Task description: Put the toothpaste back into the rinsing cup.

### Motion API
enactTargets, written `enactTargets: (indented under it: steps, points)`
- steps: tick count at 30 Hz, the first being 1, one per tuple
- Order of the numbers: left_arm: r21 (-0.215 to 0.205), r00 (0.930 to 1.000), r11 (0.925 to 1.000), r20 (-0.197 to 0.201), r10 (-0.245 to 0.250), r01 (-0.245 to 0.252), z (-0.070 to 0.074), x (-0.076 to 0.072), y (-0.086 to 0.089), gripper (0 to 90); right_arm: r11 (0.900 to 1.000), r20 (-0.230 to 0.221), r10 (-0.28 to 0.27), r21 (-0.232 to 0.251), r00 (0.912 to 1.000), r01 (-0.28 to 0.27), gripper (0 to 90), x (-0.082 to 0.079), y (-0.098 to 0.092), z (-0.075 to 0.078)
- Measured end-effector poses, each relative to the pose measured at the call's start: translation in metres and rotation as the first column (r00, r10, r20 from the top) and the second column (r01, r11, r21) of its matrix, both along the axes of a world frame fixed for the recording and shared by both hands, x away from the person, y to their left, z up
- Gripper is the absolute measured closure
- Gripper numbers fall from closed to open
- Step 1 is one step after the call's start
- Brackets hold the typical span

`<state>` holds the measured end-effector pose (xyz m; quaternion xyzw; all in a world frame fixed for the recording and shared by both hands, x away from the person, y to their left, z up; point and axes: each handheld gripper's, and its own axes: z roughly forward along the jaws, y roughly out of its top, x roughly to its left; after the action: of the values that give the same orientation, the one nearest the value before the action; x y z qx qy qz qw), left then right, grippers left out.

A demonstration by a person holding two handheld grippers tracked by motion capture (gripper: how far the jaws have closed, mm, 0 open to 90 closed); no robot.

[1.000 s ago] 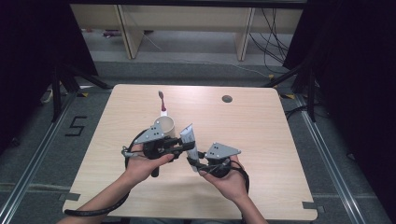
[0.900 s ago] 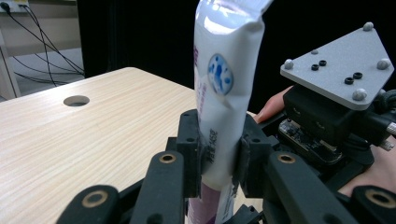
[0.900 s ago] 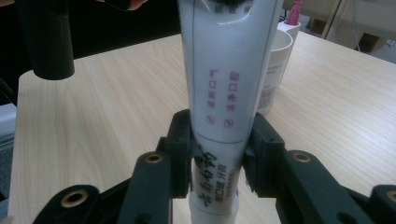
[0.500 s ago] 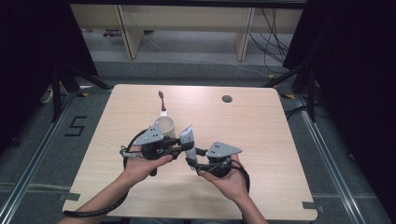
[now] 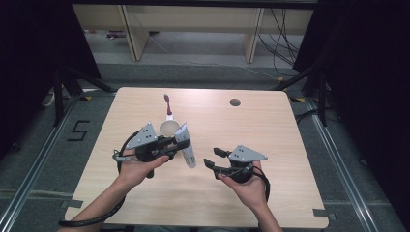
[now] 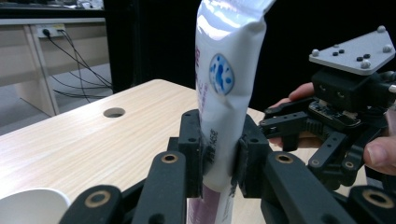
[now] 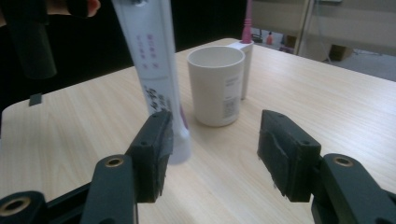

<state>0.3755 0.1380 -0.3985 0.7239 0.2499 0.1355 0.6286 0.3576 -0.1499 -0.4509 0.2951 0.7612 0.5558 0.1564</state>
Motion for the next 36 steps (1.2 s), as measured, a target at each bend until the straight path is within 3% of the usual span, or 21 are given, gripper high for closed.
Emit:
enactTargets:
  steps: [1,2,3,8,10,12,13,15,17,18,19,23,26,27,32,36]
  points:
    - [0.002,0.9999,1.0,0.01,0.003,-0.003,0.001,0.001,0.002,75.7,1.0,0.037,-0.006,-0.007,0.9993,0.006,45.3,0.003,-0.003,-0.001]
    - [0.001,0.9999,1.0,0.011,0.006,-0.006,0.001,0.001,0.002,75.7,1.0,0.042,-0.022,-0.009,0.9989,0.022,45.3,0.003,-0.005,-0.002]
    - [0.004,0.9999,1.0,0.015,0.008,-0.008,0.002,0.002,0.004,75.7,1.0,0.016,-0.022,-0.002,0.9996,0.022,45.3,0.002,-0.006,-0.003]
    - [0.0,0.9992,0.9998,0.034,0.019,-0.019,0.006,0.004,0.009,75.7,0.995,0.051,-0.098,-0.017,0.9939,0.099,39.8,0.006,-0.016,-0.011]
    - [0.004,0.9989,0.9996,0.037,0.028,-0.029,0.008,0.003,0.011,75.7,0.992,0.024,-0.125,0.0,0.9918,0.125,39.4,0.007,-0.018,-0.014]
    - [0.0,0.9986,0.9994,0.039,0.036,-0.036,0.01,0.004,0.013,75.7,0.992,0.036,-0.126,0.005,0.9914,0.125,39.8,0.009,-0.021,-0.017]
    - [0.0,0.9983,0.9992,0.042,0.039,-0.039,0.011,0.004,0.014,75.7,0.991,0.015,-0.132,0.024,0.9911,0.132,40.1,0.008,-0.021,-0.019]
    - [-0.004,0.998,0.999,0.046,0.045,-0.045,0.014,0.005,0.016,75.8,0.992,0.037,-0.125,0.011,0.9914,0.125,40.5,0.011,-0.024,-0.021]
    - [-0.002,0.9972,0.9986,0.053,0.053,-0.053,0.017,0.006,0.018,75.7,0.99,0.032,-0.138,0.02,0.99,0.137,40.7,0.011,-0.025,-0.023]
    - [0.0,0.9967,0.9982,0.055,0.059,-0.059,0.019,0.006,0.019,75.8,0.989,0.008,-0.148,0.021,0.9889,0.148,40.9,0.009,-0.025,-0.023]
    - [0.002,0.9964,0.9981,0.059,0.061,-0.062,0.02,0.006,0.019,75.8,0.989,0.038,-0.149,0.003,0.9881,0.149,41.3,0.011,-0.028,-0.023]
    - [0.0,0.9944,0.9968,0.069,0.08,-0.08,0.024,0.009,0.023,75.8,0.987,0.032,-0.158,0.021,0.9869,0.158,41.9,0.011,-0.03,-0.027]
    - [0.008,0.9931,0.9959,0.076,0.09,-0.091,0.027,0.011,0.025,75.8,0.982,-0.019,-0.184,0.023,0.9827,0.185,42.1,0.008,-0.032,-0.028]
    - [0.008,0.9929,0.9958,0.077,0.091,-0.091,0.027,0.011,0.025,75.8,0.984,0.015,-0.179,0.019,0.9837,0.179,42.0,0.01,-0.033,-0.029]
    - [0.012,0.9915,0.9947,0.083,0.101,-0.102,0.03,0.014,0.028,75.8,0.983,-0.001,-0.179,0.033,0.9839,0.179,42.2,0.01,-0.033,-0.029]
    - [0.018,0.99,0.9937,0.09,0.109,-0.111,0.035,0.017,0.029,75.8,0.981,0.02,-0.195,0.023,0.9805,0.195,42.4,0.01,-0.035,-0.029]
